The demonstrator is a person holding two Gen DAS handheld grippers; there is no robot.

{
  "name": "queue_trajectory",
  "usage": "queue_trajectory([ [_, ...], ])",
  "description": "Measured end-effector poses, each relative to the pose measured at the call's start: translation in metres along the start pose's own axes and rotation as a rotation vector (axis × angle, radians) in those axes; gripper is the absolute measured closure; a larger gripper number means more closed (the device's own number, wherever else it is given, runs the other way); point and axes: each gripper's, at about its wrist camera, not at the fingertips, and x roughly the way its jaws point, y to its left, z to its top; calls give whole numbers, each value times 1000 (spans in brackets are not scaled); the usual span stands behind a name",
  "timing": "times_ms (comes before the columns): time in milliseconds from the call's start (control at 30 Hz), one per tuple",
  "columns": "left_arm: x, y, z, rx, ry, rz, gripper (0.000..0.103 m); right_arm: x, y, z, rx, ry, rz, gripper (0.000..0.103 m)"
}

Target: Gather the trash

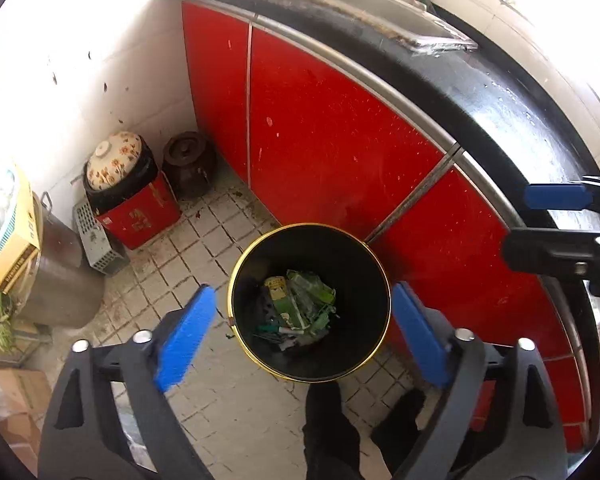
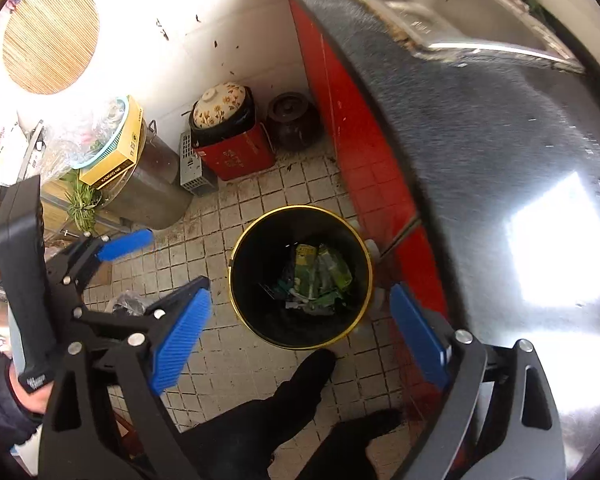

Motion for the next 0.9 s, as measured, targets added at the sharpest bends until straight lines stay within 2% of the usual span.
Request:
queue_trajectory([
  [200, -32, -49, 26, 89, -28, 39, 9, -82, -41, -29, 99, -131, -49, 9],
  [333, -59, -111, 53, 202, -95, -45, 9, -152, -86, -74, 212, -236, -149, 8],
  [467, -81, -192, 78, 286, -108, -149, 9, -226, -142, -147, 394, -316, -321, 8],
  [600, -102, -279, 87, 392, -86, -258, 9, -289, -194, -230, 628, -387, -429, 8],
  [700, -120, -356, 77, 525, -87, -283, 9, -325, -226, -293, 788, -435, -511, 7],
  [767, -128, -390, 66, 580, -88, -296, 9, -346, -245, -334, 891, -449, -558, 7],
  [900, -140, -451, 43, 656, -75, -324, 9, -370, -267, -394, 991, -469, -608, 7],
])
